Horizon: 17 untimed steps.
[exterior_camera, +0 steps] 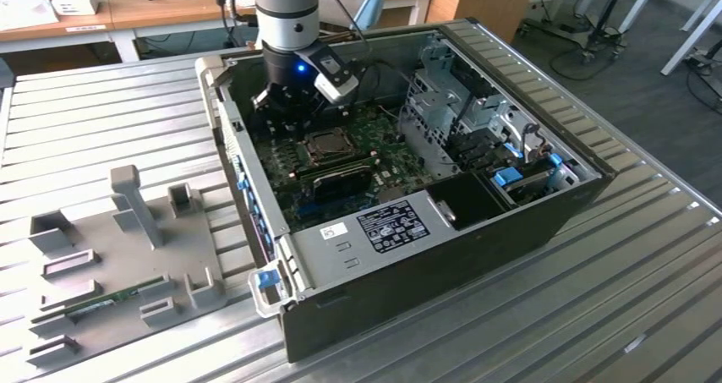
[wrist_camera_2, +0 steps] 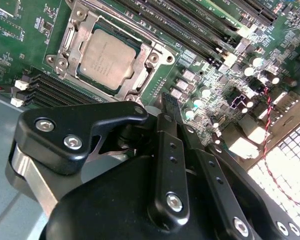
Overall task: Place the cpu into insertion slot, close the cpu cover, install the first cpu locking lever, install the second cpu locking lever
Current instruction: 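Install the first cpu locking lever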
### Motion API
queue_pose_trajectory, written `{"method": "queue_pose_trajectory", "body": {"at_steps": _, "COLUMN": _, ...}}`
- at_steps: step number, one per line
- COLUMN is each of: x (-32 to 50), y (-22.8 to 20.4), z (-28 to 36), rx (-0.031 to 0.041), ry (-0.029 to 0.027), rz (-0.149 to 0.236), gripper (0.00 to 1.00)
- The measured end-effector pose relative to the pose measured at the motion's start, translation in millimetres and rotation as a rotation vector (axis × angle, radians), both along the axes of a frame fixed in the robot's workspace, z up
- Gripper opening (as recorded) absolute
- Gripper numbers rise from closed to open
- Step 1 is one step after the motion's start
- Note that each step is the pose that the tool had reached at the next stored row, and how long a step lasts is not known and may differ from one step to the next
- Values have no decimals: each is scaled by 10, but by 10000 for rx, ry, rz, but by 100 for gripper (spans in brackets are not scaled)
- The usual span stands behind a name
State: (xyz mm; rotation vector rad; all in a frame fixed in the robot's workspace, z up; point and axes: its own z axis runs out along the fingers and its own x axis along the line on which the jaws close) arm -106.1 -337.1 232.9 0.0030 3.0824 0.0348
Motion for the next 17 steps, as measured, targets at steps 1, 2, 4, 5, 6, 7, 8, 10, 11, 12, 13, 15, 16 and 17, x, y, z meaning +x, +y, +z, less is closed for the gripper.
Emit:
{"method": "queue_pose_trajectory", "body": {"at_steps": 1, "x": 0, "y": 0, "z": 4, "rx": -1, "ry": 1, "rz": 0, "gripper": 11}}
{"method": "queue_pose_trajectory", "body": {"at_steps": 2, "x": 0, "y": 0, "z": 9, "rx": -1, "ry": 1, "rz": 0, "gripper": 11}}
{"method": "queue_pose_trajectory", "body": {"at_steps": 4, "x": 0, "y": 0, "z": 24, "rx": 0, "ry": 0, "rz": 0, "gripper": 11}}
{"method": "queue_pose_trajectory", "body": {"at_steps": 5, "x": 0, "y": 0, "z": 34, "rx": 1, "ry": 0, "rz": 0, "gripper": 11}}
{"method": "queue_pose_trajectory", "body": {"at_steps": 6, "x": 0, "y": 0, "z": 45, "rx": 1, "ry": 0, "rz": -1, "gripper": 11}}
{"method": "queue_pose_trajectory", "body": {"at_steps": 7, "x": 0, "y": 0, "z": 52, "rx": 1, "ry": 0, "rz": 0, "gripper": 11}}
{"method": "queue_pose_trajectory", "body": {"at_steps": 8, "x": 0, "y": 1, "z": 53, "rx": 3, "ry": -2, "rz": 0, "gripper": 11}}
{"method": "queue_pose_trajectory", "body": {"at_steps": 10, "x": -7, "y": 0, "z": 53, "rx": 2, "ry": -11, "rz": -2, "gripper": 11}}
{"method": "queue_pose_trajectory", "body": {"at_steps": 11, "x": -19, "y": 0, "z": 54, "rx": 1, "ry": -32, "rz": -1, "gripper": 11}}
{"method": "queue_pose_trajectory", "body": {"at_steps": 12, "x": -37, "y": 0, "z": 54, "rx": 1, "ry": -61, "rz": -1, "gripper": 11}}
{"method": "queue_pose_trajectory", "body": {"at_steps": 13, "x": -56, "y": 0, "z": 53, "rx": 2, "ry": -91, "rz": 0, "gripper": 11}}
{"method": "queue_pose_trajectory", "body": {"at_steps": 15, "x": -70, "y": 1, "z": 53, "rx": 1, "ry": -122, "rz": -1, "gripper": 11}}
{"method": "queue_pose_trajectory", "body": {"at_steps": 16, "x": -70, "y": 1, "z": 55, "rx": 2, "ry": -124, "rz": 0, "gripper": 11}}
{"method": "queue_pose_trajectory", "body": {"at_steps": 17, "x": -71, "y": 0, "z": 65, "rx": 0, "ry": -123, "rz": 1, "gripper": 11}}
